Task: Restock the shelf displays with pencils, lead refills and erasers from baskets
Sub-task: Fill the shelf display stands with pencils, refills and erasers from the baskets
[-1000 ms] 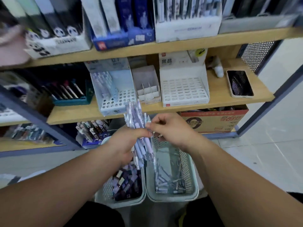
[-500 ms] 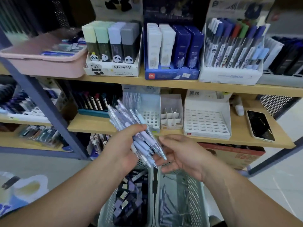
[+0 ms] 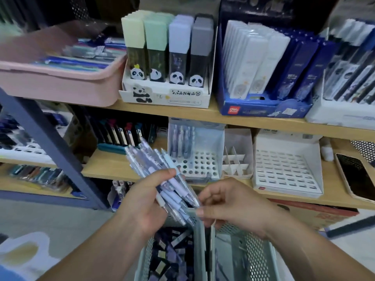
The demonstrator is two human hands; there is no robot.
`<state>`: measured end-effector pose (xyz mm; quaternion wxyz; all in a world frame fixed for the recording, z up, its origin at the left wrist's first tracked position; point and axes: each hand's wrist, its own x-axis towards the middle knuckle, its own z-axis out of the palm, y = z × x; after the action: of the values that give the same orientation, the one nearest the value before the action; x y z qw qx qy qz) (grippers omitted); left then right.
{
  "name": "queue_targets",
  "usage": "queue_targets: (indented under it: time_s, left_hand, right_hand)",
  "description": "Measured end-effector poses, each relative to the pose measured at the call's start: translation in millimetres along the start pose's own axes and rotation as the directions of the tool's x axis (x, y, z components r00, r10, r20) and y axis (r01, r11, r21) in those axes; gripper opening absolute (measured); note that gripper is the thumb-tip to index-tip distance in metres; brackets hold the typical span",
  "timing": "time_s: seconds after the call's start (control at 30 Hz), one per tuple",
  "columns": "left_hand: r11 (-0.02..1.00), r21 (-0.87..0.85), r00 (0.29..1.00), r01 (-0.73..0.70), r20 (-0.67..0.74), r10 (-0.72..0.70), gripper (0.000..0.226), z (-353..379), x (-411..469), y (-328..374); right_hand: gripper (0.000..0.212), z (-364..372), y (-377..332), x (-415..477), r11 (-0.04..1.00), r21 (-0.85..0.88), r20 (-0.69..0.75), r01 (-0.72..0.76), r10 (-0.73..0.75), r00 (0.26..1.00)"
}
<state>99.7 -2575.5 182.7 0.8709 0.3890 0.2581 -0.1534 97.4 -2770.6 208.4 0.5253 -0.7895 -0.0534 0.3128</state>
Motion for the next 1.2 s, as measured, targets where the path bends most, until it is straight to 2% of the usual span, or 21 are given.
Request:
queue_targets:
  time_s: [0.1,0.17,0.23,0.33,0.37,0.5,0.63,0.7,0.77,0.9,1.0,1.2]
  left_hand:
    - [1.000,0.016,0.998,-0.001,-0.057,0.001,0.058,-5.3,5.2,4.9]
    - [1.000,0.016,0.998,0.007,-0.058,-0.006,0.068,-4.0,5.6,6.3]
    - [0.999,0.030,0.998,0.014,-0.068,-0.012,0.056,-4.5,8.9,6.1]
    - [0.997,0.079,0.998,-0.008,-0.057,0.013,0.013,-4.7,10.9,8.3]
    - [0.996,0.091,0.999,-0.008,-0.044,0.012,0.009,-5.1,12.1,7.8]
    - [0.986,0.159,0.997,0.051,-0.060,-0.041,0.009,-7.9,11.8,4.7]
    - [0.978,0.168,0.987,0.123,-0.122,-0.103,0.006,-17.3,13.1,2.7]
    - [0.976,0.171,0.982,0.137,-0.155,-0.111,0.008,-20.9,13.2,2.7]
    - [0.978,0.155,0.977,0.142,-0.180,-0.113,0.006,-21.6,12.0,3.0]
    - [0.984,0.100,0.979,0.145,-0.159,-0.128,0.010,-19.5,7.5,3.4]
    - [0.989,0.054,0.982,0.139,-0.133,-0.131,0.005,-17.4,6.3,4.2]
    - [0.993,0.020,0.990,0.118,-0.084,-0.116,0.006,-13.0,4.3,5.2]
  right_hand:
    - [0.008,-0.6,-1.7,8.5,1.000,-0.011,-0.023,0.002,-0.002,1.000]
    - [0.006,-1.4,-2.2,12.0,1.000,0.019,-0.037,0.001,-0.001,0.999]
    - [0.006,-2.1,-1.8,14.5,0.995,0.099,-0.055,-0.015,0.020,0.998]
    - [0.010,-4.5,0.7,16.2,0.958,0.285,-0.090,-0.041,0.069,0.994]
    - [0.012,-5.9,1.3,16.5,0.937,0.347,-0.099,-0.040,0.079,0.992]
    - [0.022,-11.6,3.7,19.1,0.839,0.541,-0.199,0.054,0.066,0.978]
    - [0.019,-18.8,0.7,25.8,0.725,0.633,-0.371,0.271,-0.023,0.928]
    - [0.017,-21.6,-0.2,30.4,0.726,0.592,-0.474,0.350,-0.038,0.880]
    - [0.010,-22.4,0.5,34.6,0.787,0.474,-0.583,0.395,-0.056,0.811]
    - [0.010,-22.2,3.8,41.5,0.921,0.141,-0.687,0.362,-0.172,0.706]
    - [0.013,-22.9,2.3,47.6,0.944,-0.048,-0.659,0.328,-0.276,0.700]
    - [0.021,-17.2,2.8,61.5,0.938,-0.119,-0.615,0.324,-0.326,0.718]
